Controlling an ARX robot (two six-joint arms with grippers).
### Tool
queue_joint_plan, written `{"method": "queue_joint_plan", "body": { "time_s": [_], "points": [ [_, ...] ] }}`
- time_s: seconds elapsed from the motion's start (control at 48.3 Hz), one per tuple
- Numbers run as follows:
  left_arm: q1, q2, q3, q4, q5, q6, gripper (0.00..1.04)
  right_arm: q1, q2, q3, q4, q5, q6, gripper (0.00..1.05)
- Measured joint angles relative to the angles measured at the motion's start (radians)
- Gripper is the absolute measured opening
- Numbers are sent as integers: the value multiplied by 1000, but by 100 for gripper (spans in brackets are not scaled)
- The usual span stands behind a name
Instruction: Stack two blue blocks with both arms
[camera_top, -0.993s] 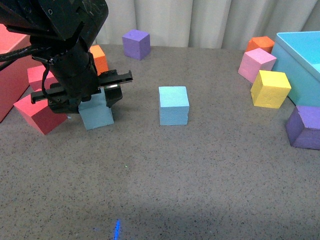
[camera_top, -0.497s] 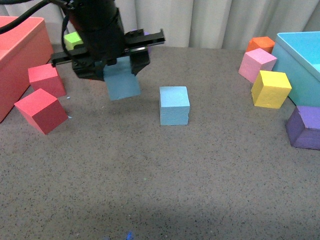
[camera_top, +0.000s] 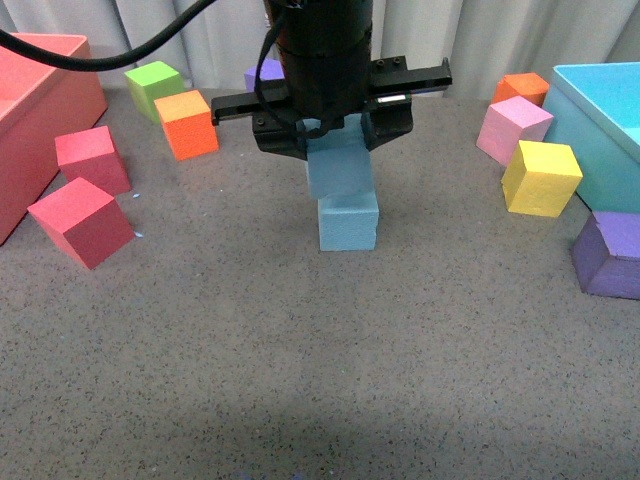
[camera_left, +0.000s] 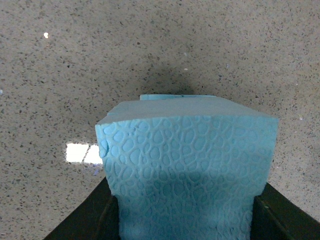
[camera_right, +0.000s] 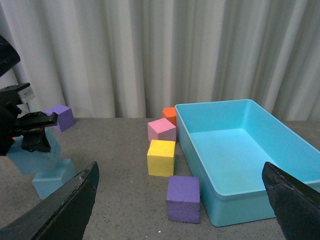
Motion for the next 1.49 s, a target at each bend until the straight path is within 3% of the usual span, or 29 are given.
{"method": "queue_joint_plan", "body": {
  "time_s": [0.662, 0.848, 1.014, 1.241, 1.262, 1.345, 1.428, 1.49],
  "points": [
    [-28, 74, 56, -18, -29, 4, 47, 0, 0, 0, 0, 0, 0, 95],
    [-27, 74, 58, -22, -27, 5, 71, 0, 0, 0, 0, 0, 0, 95],
    [-27, 52, 39, 6, -24, 27, 100, 0, 0, 0, 0, 0, 0, 95],
    [-28, -80, -72, 84, -25, 39, 98, 0, 0, 0, 0, 0, 0, 95],
    [-29, -88, -84, 109, -42, 53, 97, 0, 0, 0, 0, 0, 0, 95],
    [-19, -185, -341, 611, -267, 263, 82, 0, 0, 0, 0, 0, 0, 95],
    [37, -293, -675, 1177, -273, 451, 64, 0, 0, 0, 0, 2, 0, 95],
    [74, -351, -797, 1361, -256, 492, 55, 0, 0, 0, 0, 2, 0, 95]
  ]
}}
